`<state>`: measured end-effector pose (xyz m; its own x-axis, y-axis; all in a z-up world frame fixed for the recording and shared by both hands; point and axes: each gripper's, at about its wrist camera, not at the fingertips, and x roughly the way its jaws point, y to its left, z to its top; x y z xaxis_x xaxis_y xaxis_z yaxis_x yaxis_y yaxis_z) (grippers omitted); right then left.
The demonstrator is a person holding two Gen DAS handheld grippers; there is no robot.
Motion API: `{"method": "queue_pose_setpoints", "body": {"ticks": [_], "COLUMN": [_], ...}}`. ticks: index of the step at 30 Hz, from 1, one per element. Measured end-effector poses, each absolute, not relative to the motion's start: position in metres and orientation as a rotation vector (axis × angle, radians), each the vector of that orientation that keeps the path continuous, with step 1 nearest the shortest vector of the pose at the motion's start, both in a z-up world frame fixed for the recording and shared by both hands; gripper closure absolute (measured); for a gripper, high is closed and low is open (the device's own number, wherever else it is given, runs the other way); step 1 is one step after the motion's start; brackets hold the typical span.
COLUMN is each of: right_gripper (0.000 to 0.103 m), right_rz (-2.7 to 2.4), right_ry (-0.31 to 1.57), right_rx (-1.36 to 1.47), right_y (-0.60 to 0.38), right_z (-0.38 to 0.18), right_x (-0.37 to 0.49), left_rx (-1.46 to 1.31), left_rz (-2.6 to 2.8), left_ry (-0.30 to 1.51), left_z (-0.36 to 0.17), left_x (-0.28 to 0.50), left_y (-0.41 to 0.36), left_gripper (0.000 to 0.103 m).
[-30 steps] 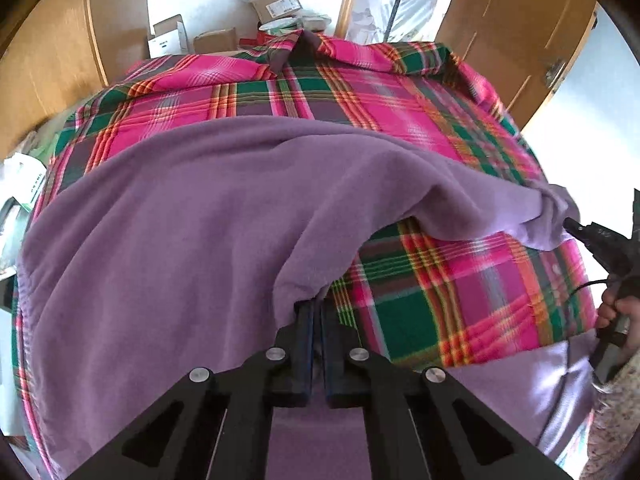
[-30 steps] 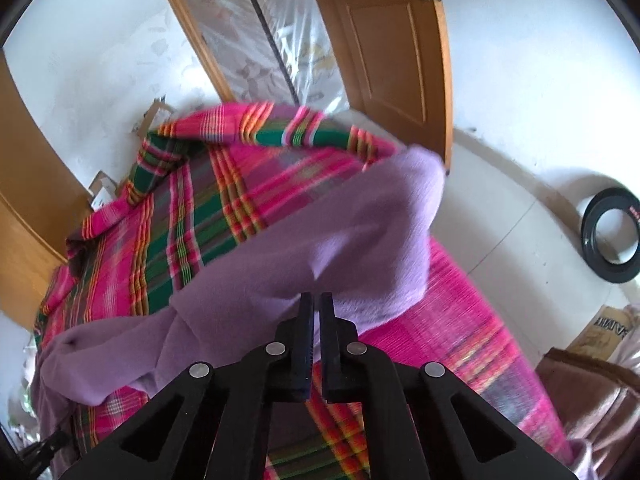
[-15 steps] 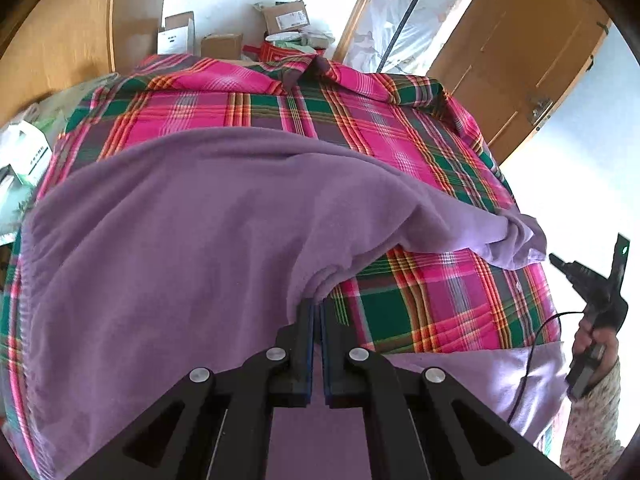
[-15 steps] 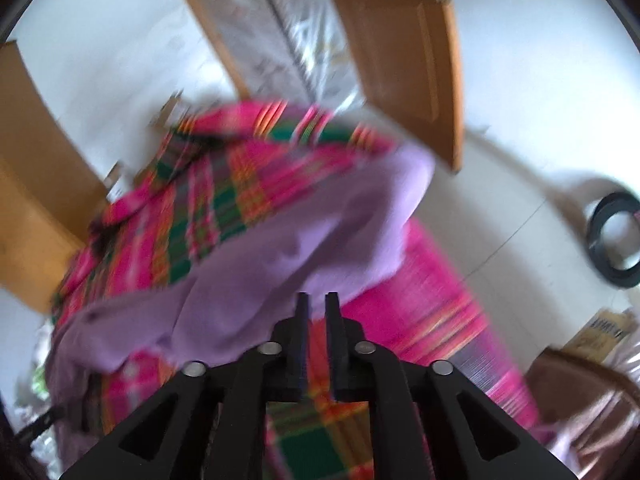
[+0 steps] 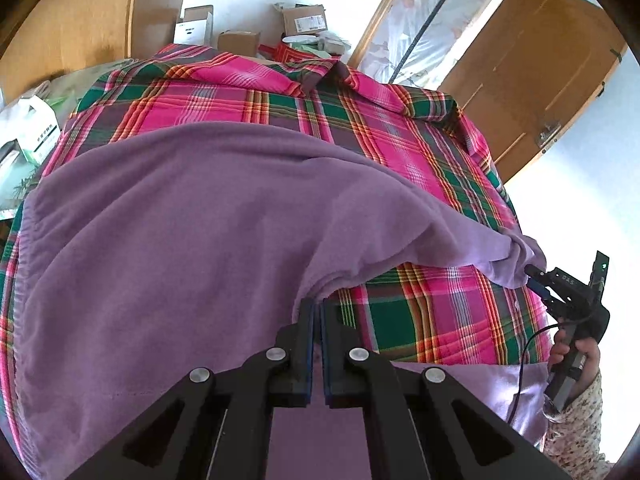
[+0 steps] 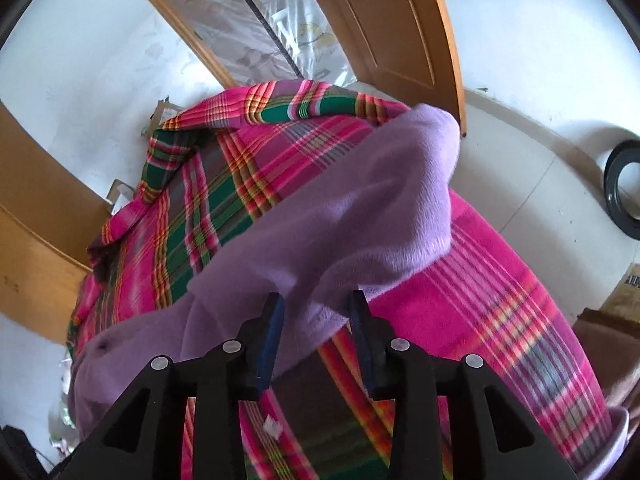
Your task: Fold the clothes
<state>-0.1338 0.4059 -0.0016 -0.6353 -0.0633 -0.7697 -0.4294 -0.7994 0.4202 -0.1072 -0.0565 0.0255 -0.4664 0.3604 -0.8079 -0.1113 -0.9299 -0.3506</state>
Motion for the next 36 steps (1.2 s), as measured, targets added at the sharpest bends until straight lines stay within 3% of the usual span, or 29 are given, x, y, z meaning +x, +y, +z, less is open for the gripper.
{"method": "queue_pose_setpoints", "body": {"ticks": [5,7,24,36], "right_gripper": [0.073,0.097,0.1,0.1], "right_rz": [2.498,2.48,2.552,2.385], "right_ry": [0.822,0.763,0.793,0.778], "right_rx": [-1.186,-1.185,-1.002,-1.113], "right_y": [0.406,0.406,0.446,0.465], "right_z": [-0.001,0.0,0.046,0.007], "right_x": [-0.14,-0.145,-0.106,-0.073], "left_rx": [-1.451,-1.462,-1.47,-1.57], "left_rz": [2.451,2.448,2.437,2.375], "left_ry": [-0.386,-0.392,-0.368,-0.298], "left_z": [0.022,0.02,0.028,0.019], "left_x": [-0.108,-0.108,-0.103,-0.1], "left_y": [-0.062,-0.063,-0.065,-0.061], "left_gripper": [0.1,0.1,0.1,0.1]}}
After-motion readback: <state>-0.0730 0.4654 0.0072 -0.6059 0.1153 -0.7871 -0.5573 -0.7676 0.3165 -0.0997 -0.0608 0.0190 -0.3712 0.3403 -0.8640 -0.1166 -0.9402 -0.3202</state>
